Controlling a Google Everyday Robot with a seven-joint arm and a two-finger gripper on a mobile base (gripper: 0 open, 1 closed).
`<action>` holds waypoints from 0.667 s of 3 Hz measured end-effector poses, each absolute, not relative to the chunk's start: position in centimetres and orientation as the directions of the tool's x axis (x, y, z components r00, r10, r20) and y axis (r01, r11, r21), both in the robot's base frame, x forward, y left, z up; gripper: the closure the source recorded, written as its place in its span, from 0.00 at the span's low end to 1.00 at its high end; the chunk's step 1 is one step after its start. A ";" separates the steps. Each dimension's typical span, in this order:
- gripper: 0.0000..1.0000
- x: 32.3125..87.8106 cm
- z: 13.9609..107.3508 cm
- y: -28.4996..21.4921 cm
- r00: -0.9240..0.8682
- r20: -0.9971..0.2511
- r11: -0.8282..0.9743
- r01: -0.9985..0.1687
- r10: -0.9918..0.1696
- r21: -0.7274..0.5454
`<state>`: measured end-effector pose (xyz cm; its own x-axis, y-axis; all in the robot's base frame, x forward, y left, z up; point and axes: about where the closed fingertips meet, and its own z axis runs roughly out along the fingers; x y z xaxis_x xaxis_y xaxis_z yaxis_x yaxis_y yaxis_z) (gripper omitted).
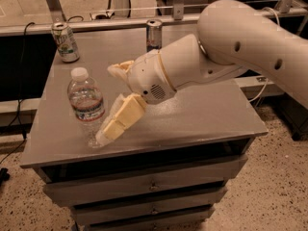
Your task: Pick water bottle
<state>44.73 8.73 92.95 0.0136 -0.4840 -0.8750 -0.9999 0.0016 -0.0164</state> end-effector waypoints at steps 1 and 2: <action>0.00 45.2 92.3 9.8 0.011 -0.909 0.026 -0.999 -0.416 -0.024; 0.18 45.4 91.5 10.8 -0.018 -0.934 0.066 -0.998 -0.358 -0.007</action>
Offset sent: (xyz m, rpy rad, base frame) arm 0.0144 0.0283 -0.0291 0.2259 0.0317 -0.1283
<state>45.42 10.79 91.45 -0.0175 -0.3575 -0.9337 -0.9978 0.0659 -0.0065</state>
